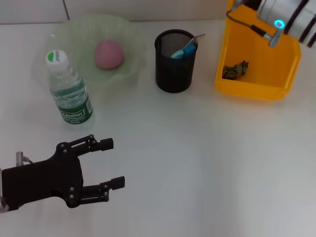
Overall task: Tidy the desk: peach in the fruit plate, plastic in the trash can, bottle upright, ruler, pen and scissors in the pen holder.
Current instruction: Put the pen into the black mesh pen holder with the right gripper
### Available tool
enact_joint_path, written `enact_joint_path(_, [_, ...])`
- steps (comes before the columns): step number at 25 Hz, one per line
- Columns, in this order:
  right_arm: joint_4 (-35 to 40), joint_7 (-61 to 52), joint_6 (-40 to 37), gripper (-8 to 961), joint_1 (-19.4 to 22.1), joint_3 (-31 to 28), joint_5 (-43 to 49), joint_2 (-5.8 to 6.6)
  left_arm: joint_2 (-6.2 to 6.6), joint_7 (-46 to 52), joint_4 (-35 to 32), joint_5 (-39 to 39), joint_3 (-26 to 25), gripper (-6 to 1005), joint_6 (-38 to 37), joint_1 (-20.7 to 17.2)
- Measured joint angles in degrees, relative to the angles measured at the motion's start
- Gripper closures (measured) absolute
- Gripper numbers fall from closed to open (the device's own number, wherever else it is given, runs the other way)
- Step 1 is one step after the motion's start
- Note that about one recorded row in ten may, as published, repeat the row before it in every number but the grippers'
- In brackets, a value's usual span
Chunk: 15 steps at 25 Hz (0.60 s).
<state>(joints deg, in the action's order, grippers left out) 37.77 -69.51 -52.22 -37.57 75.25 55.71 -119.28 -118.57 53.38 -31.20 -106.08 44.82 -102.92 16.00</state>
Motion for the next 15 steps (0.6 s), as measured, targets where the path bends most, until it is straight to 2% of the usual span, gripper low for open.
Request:
enact_joint_path(3, [-5.97, 1.72, 0.46, 787, -2.82, -0.71, 0.02, 0.06, 0.0, 0.04, 0.01, 0.0, 0.0, 170, -0.01, 0.0])
enact_joint_path(15, [-11.09, 2.86, 5.0, 778, -4.73, -0.08, 0.01, 0.03, -0.07, -0.43, 1.35, -0.15, 0.08, 170, 0.11, 0.25])
